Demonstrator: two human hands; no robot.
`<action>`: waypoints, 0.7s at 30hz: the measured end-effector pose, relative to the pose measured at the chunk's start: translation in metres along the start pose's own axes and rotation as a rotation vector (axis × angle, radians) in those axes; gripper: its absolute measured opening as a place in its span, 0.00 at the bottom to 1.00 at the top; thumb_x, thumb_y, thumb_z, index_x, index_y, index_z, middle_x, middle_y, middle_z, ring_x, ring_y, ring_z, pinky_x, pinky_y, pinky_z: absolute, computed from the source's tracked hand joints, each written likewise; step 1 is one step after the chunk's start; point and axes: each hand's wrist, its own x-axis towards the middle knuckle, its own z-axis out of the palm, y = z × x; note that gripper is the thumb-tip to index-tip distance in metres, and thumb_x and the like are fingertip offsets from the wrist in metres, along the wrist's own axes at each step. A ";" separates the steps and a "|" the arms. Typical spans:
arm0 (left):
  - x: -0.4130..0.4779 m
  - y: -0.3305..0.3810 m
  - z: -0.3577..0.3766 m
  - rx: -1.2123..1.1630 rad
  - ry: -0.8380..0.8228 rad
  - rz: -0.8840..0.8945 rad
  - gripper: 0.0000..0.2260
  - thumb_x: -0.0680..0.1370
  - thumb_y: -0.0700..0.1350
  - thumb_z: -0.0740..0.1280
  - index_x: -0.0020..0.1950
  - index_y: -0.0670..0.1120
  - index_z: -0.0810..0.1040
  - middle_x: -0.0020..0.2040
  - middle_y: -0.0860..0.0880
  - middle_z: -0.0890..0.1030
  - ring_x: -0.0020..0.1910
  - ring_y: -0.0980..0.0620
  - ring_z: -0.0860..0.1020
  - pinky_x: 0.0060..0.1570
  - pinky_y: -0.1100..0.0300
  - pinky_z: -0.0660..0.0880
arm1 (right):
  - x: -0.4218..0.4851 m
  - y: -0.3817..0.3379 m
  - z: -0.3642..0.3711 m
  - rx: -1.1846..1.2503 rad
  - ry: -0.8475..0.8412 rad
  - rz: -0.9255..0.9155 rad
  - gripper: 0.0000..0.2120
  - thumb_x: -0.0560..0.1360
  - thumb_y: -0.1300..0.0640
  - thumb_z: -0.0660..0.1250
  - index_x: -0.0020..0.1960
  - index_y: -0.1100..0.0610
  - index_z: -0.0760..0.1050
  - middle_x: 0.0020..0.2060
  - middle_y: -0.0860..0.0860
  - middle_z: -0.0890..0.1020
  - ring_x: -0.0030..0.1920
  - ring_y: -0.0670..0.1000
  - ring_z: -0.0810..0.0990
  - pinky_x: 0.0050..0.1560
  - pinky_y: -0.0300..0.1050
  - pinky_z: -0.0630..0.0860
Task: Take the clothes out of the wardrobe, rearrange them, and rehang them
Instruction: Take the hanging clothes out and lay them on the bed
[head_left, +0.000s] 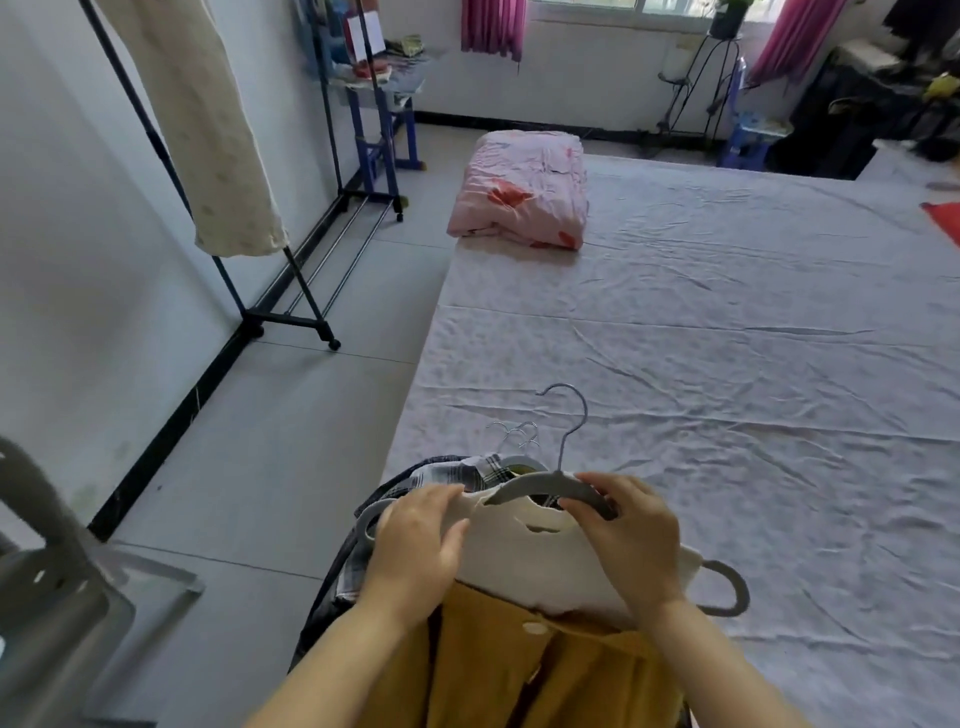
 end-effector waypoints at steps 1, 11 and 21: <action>0.016 0.002 0.005 -0.005 -0.005 -0.019 0.15 0.76 0.46 0.64 0.63 0.48 0.75 0.60 0.52 0.77 0.60 0.53 0.73 0.65 0.54 0.67 | 0.017 0.012 0.010 -0.012 -0.048 0.030 0.13 0.62 0.57 0.79 0.46 0.53 0.82 0.39 0.47 0.82 0.37 0.43 0.78 0.38 0.27 0.71; 0.085 0.004 0.040 0.071 -0.086 -0.147 0.16 0.78 0.44 0.63 0.66 0.49 0.71 0.64 0.54 0.72 0.64 0.57 0.69 0.63 0.64 0.60 | 0.083 0.085 0.063 -0.120 -0.529 0.251 0.23 0.75 0.51 0.67 0.68 0.52 0.68 0.59 0.51 0.75 0.59 0.51 0.73 0.56 0.43 0.70; 0.112 0.033 0.047 0.208 -0.257 -0.001 0.17 0.79 0.47 0.61 0.68 0.51 0.68 0.65 0.54 0.71 0.66 0.55 0.67 0.68 0.55 0.62 | 0.043 0.092 0.025 -0.085 -0.486 0.344 0.18 0.75 0.54 0.67 0.64 0.52 0.72 0.56 0.48 0.76 0.53 0.44 0.73 0.54 0.37 0.69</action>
